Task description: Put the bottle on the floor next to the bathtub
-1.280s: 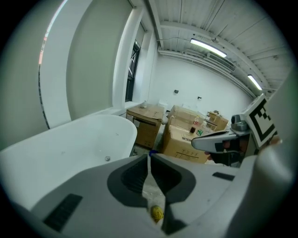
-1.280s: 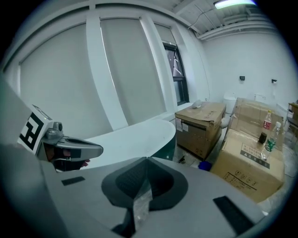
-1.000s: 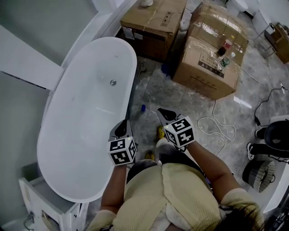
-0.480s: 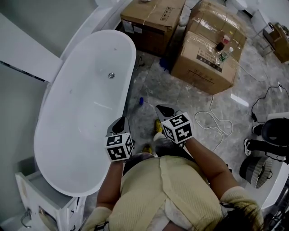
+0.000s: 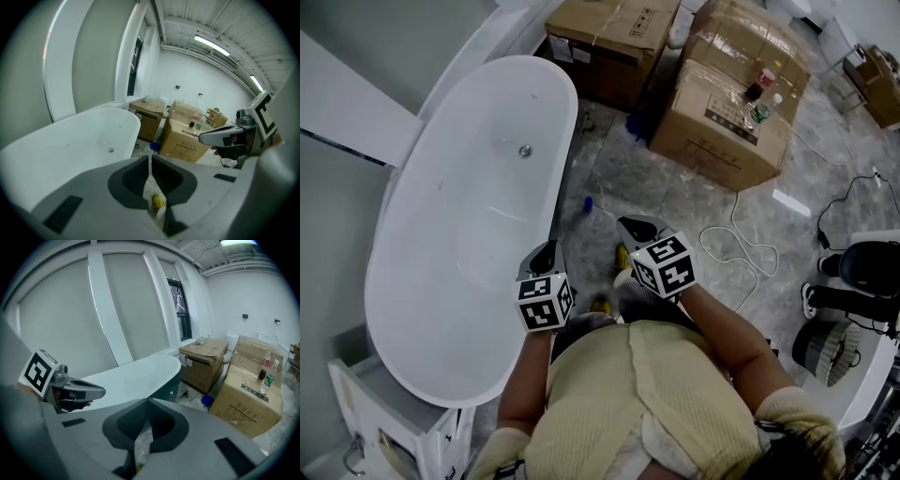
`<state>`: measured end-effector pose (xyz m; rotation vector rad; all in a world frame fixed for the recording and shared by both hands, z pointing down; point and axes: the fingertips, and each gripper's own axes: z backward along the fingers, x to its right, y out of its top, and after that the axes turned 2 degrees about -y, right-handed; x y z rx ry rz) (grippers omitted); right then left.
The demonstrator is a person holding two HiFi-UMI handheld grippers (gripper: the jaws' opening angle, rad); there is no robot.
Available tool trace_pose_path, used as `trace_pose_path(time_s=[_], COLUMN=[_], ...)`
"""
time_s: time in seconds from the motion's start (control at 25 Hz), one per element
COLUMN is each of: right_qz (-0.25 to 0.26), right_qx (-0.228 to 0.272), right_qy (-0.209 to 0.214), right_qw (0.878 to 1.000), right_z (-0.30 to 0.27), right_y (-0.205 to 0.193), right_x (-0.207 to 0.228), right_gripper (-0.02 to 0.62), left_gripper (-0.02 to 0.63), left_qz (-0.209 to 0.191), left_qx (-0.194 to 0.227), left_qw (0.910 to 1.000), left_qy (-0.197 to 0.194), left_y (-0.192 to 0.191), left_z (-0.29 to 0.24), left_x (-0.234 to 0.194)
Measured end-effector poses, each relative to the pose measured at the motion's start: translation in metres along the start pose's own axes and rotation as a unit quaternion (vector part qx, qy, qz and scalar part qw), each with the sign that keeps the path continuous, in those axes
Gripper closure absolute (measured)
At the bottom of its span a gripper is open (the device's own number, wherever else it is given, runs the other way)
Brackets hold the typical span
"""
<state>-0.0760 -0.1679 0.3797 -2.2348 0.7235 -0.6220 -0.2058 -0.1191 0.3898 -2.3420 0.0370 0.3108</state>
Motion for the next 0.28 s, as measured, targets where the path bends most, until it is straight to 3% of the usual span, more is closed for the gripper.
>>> trace_pose_path(time_s=[0.28], right_qz=[-0.003], right_qx=[0.003], right_qy=[-0.001], right_qw=[1.000], right_z=[-0.006], right_y=[0.002], right_x=[0.006], right_gripper=[0.568], left_gripper=[0.532], left_qz=[-0.004], left_qx=[-0.003], left_qw=[1.0000], left_qy=[-0.008], left_y=[0.002], left_z=[-0.015], left_x=[0.001])
